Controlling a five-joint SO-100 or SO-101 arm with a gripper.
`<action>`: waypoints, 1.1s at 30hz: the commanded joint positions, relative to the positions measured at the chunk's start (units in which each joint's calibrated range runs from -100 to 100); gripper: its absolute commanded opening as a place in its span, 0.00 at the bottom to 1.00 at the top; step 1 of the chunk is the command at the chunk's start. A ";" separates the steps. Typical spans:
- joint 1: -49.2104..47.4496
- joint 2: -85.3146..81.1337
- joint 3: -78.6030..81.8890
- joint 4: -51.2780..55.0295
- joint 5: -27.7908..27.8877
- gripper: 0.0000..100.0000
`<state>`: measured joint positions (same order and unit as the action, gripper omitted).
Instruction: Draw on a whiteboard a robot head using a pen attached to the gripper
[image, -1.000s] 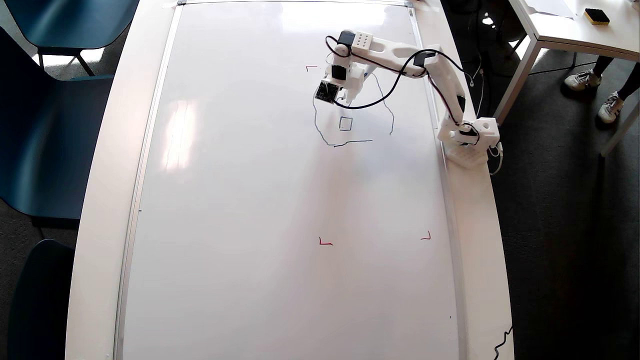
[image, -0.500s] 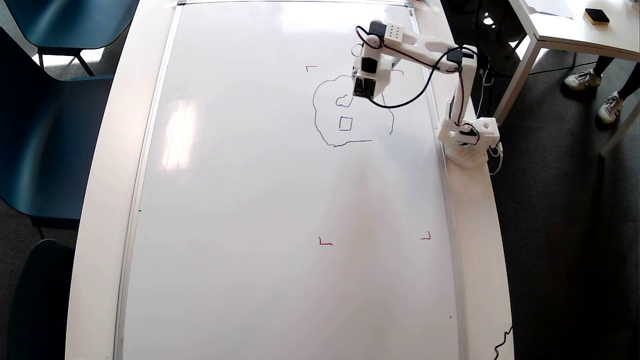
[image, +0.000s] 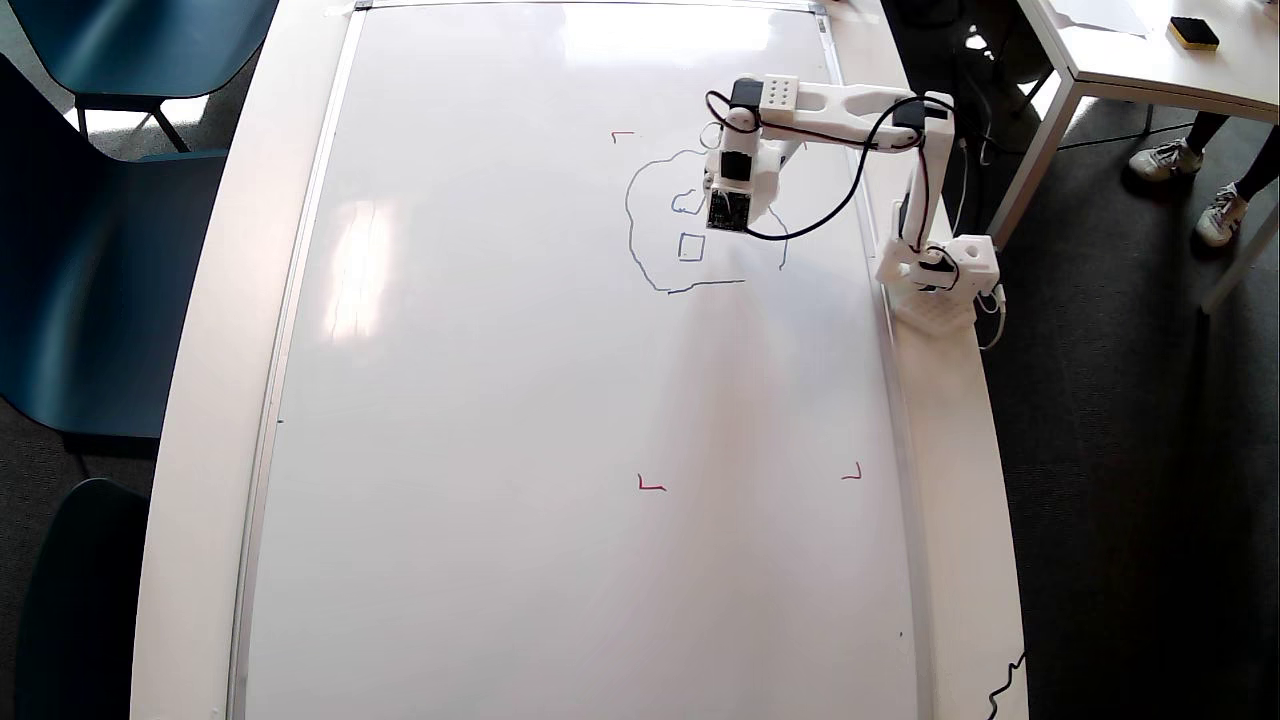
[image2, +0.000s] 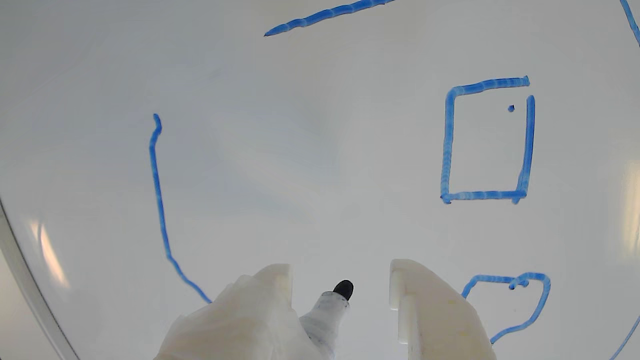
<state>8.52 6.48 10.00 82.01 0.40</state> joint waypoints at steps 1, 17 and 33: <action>-1.12 -0.23 -0.06 -1.38 -0.88 0.12; -0.82 -0.32 6.02 -4.16 -1.04 0.12; 2.93 -1.32 9.56 -3.90 -0.66 0.12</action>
<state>9.80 6.48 19.42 77.96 -0.40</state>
